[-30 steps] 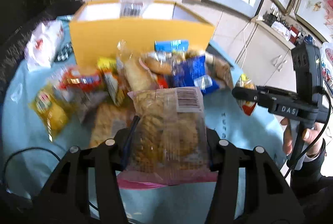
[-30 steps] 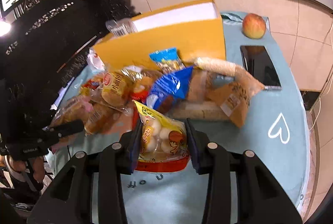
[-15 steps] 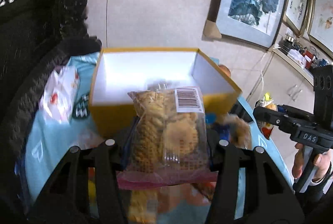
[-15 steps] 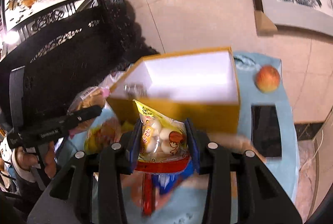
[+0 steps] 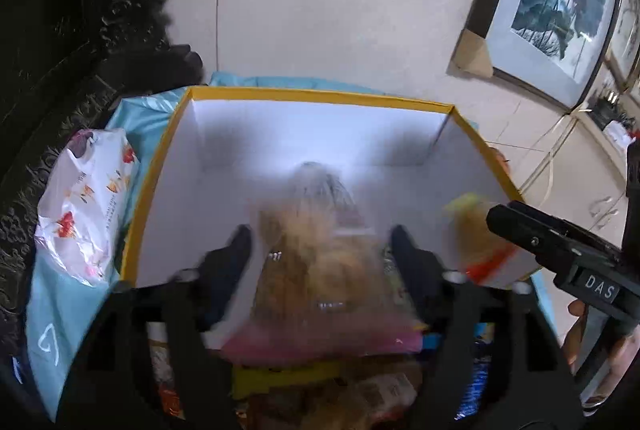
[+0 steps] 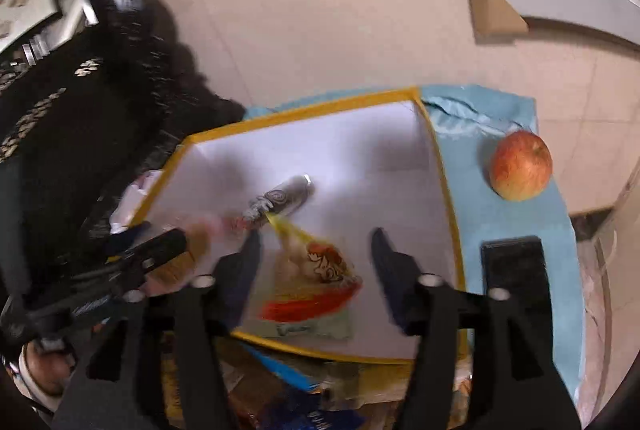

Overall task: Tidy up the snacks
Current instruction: 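Carry both held bags into the yellow box and release them, then grasp the cracker bag with left gripper while right gripper grasps blue chip bag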

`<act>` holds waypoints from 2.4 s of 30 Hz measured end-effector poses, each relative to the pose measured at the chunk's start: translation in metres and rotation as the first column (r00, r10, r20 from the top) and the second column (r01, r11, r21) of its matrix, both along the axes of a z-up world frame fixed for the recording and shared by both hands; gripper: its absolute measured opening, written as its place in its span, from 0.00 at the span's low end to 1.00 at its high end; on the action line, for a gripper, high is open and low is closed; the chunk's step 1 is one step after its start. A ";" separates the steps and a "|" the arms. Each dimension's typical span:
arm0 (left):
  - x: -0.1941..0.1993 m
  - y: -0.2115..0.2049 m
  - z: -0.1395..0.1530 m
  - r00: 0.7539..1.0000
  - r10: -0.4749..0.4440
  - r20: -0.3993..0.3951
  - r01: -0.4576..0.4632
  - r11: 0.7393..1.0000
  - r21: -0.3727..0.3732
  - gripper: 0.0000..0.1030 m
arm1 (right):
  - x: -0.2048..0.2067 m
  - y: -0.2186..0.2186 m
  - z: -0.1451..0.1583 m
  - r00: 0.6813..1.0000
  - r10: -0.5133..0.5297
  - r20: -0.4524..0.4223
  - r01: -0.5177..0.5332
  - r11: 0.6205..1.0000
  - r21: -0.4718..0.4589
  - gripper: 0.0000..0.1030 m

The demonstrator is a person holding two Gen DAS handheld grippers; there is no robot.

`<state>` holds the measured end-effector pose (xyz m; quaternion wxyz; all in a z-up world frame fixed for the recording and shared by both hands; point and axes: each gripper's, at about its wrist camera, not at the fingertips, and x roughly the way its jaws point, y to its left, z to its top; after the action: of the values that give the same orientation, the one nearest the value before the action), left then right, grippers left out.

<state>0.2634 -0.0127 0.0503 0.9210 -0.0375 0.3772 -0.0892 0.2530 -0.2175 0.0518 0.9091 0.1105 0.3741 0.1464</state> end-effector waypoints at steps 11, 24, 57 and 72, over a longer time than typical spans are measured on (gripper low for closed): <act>-0.041 0.001 0.013 0.998 0.003 0.061 -0.007 0.998 0.056 0.89 | -0.046 -0.030 0.002 0.999 -0.028 0.033 0.024 0.993 0.118 0.76; -0.143 0.026 -0.012 0.999 -0.011 0.036 0.007 0.996 0.092 0.92 | -0.141 -0.043 -0.020 0.997 -0.058 0.056 0.053 0.995 0.081 0.92; -0.181 0.037 -0.112 0.984 -0.038 -0.176 0.053 0.996 0.077 0.45 | -0.207 0.003 -0.084 0.996 0.089 -0.025 -0.093 0.977 -0.192 0.91; -0.185 0.034 -0.112 0.982 -0.071 -0.174 0.080 0.996 0.047 0.45 | -0.128 0.030 -0.081 0.994 -0.019 -0.110 -0.006 0.975 -0.221 0.83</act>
<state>0.0787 0.0208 -0.0618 0.8817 -0.0061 0.4586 -0.1103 0.1254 -0.1875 -0.0293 0.8939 0.0181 0.4377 0.0948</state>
